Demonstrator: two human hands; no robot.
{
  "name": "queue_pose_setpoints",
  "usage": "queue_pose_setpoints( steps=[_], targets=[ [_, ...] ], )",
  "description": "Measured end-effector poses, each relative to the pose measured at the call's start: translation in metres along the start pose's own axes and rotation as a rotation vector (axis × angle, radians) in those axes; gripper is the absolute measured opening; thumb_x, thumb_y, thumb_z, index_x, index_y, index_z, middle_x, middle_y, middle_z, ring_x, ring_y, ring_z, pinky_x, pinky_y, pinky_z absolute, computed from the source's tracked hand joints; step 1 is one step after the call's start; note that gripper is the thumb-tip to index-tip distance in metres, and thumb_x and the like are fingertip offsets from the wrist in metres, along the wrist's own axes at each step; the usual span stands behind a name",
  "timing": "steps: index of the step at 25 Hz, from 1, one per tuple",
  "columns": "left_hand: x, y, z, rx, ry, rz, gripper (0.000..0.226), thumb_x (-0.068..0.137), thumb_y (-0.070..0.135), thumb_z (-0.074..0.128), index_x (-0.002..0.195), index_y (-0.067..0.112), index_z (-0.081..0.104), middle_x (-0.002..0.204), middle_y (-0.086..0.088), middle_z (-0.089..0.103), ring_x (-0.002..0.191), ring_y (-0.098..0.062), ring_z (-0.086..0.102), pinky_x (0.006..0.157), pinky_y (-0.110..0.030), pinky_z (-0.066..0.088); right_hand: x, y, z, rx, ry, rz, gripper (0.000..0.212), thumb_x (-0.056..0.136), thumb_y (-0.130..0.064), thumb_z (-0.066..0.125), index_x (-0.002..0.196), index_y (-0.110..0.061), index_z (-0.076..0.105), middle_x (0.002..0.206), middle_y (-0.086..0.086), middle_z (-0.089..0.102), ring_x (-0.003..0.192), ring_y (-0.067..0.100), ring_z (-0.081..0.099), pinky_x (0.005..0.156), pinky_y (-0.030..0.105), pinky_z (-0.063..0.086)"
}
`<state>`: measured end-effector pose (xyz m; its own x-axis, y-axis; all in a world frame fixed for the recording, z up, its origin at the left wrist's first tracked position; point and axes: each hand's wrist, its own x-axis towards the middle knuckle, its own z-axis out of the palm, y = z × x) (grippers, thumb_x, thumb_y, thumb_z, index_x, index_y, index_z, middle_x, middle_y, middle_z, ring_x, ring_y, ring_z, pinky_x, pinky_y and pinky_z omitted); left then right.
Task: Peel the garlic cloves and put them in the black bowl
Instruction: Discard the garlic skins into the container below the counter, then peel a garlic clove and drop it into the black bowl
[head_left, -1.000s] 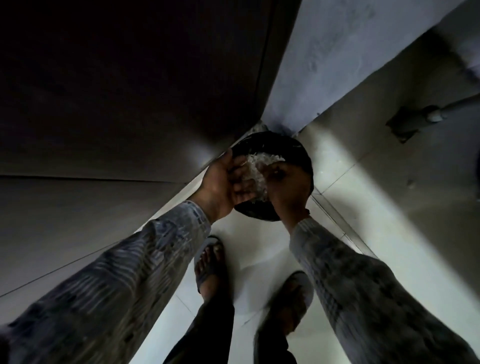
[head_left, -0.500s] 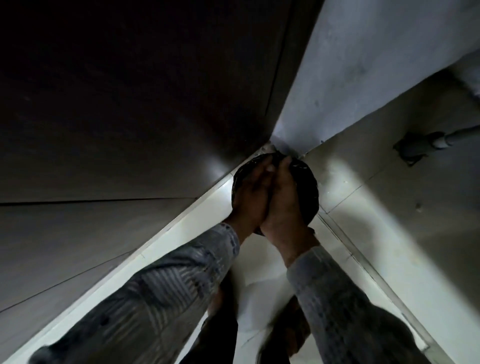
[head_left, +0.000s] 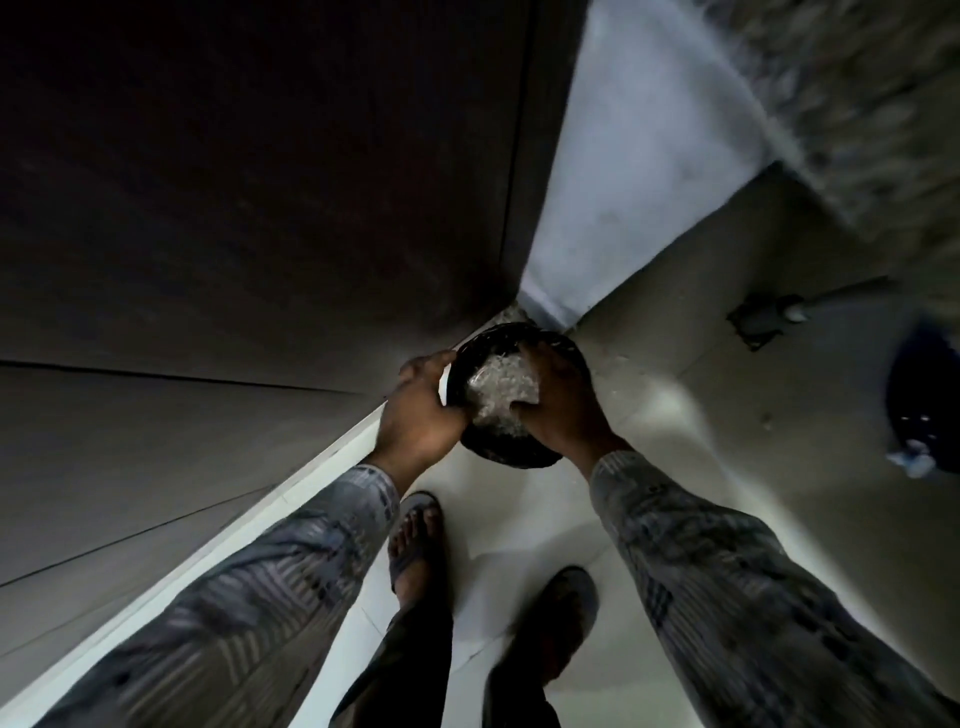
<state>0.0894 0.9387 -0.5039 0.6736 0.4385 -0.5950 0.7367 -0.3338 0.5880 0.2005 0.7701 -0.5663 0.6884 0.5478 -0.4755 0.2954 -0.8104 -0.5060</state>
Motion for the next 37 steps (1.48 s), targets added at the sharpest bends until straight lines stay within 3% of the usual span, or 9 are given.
queue_pose_setpoints(
  steps=[2,5,11,13,16,21,27,32,37],
  targets=[
    [-0.018,0.014,-0.015,0.244,-0.015,0.104,0.077,0.074,0.039,0.067,0.147,0.037,0.044,0.143,-0.001,0.05,0.133,-0.024,0.049,0.105,-0.028,0.042,-0.034,-0.017,-0.027,0.01,0.003,0.004,0.097,0.077,-0.032,0.081,0.16,-0.018,0.032,0.163,0.015,0.032,0.151,0.036,0.027,0.123,0.048,0.026],
    [-0.064,0.057,-0.043,0.376,-0.023,0.164,0.09,0.06,0.052,0.049,0.148,0.038,0.037,0.14,-0.006,0.05,0.128,-0.034,0.052,0.105,-0.043,0.049,-0.099,-0.054,-0.088,0.01,0.068,-0.033,0.1,0.072,-0.029,0.084,0.158,-0.011,0.035,0.16,0.018,0.038,0.148,0.038,0.033,0.122,0.049,0.029],
    [-0.18,0.151,-0.099,0.589,-0.094,0.326,0.1,0.061,0.053,0.058,0.154,0.039,0.023,0.15,-0.007,0.04,0.131,-0.038,0.048,0.1,-0.052,0.051,-0.226,-0.117,-0.197,-0.009,0.129,-0.001,0.099,0.069,-0.054,0.07,0.156,-0.021,0.036,0.151,0.009,0.049,0.135,0.033,0.049,0.103,0.048,0.05],
    [-0.224,0.19,-0.123,0.628,-0.087,0.427,0.102,0.063,0.058,0.057,0.156,0.035,0.024,0.154,-0.006,0.037,0.135,-0.036,0.045,0.101,-0.054,0.051,-0.28,-0.14,-0.242,0.031,0.156,0.033,0.097,0.071,-0.053,0.066,0.157,-0.019,0.037,0.146,0.012,0.053,0.133,0.034,0.05,0.105,0.049,0.048],
    [-0.276,0.242,-0.146,0.653,-0.107,0.592,0.104,0.067,0.059,0.067,0.158,0.036,0.022,0.159,-0.005,0.032,0.139,-0.034,0.041,0.102,-0.053,0.05,-0.356,-0.161,-0.292,0.072,0.235,0.071,0.097,0.078,-0.045,0.078,0.159,-0.016,0.033,0.154,0.017,0.046,0.141,0.034,0.041,0.115,0.047,0.038],
    [-0.35,0.328,-0.164,0.729,-0.167,0.916,0.11,0.069,0.051,0.076,0.16,0.035,0.014,0.161,-0.009,0.031,0.141,-0.036,0.04,0.102,-0.055,0.05,-0.464,-0.18,-0.344,0.081,0.434,0.294,0.1,0.082,-0.043,0.08,0.162,-0.024,0.024,0.163,0.008,0.035,0.15,0.028,0.032,0.121,0.044,0.032],
    [-0.425,0.41,-0.137,0.745,-0.285,1.255,0.114,0.073,0.046,0.082,0.16,0.04,0.008,0.167,-0.004,0.02,0.149,-0.032,0.027,0.114,-0.054,0.038,-0.56,-0.179,-0.361,0.1,0.77,0.562,0.106,0.074,-0.046,0.082,0.161,-0.031,0.024,0.16,0.008,0.038,0.147,0.029,0.034,0.118,0.051,0.035],
    [-0.481,0.447,-0.086,0.798,-0.366,1.464,0.113,0.072,0.05,0.08,0.16,0.036,0.011,0.166,-0.007,0.02,0.148,-0.033,0.029,0.114,-0.051,0.04,-0.638,-0.16,-0.368,0.185,0.934,0.742,0.104,0.071,-0.054,0.07,0.161,-0.036,0.02,0.164,0.007,0.032,0.151,0.029,0.028,0.12,0.053,0.031],
    [-0.548,0.464,-0.008,0.785,-0.53,1.617,0.114,0.072,0.051,0.082,0.16,0.038,0.01,0.165,-0.008,0.023,0.147,-0.036,0.032,0.113,-0.053,0.041,-0.729,-0.116,-0.362,0.209,1.045,0.905,0.104,0.075,-0.05,0.077,0.16,-0.04,0.017,0.165,0.005,0.029,0.152,0.027,0.025,0.121,0.051,0.03]
  ],
)
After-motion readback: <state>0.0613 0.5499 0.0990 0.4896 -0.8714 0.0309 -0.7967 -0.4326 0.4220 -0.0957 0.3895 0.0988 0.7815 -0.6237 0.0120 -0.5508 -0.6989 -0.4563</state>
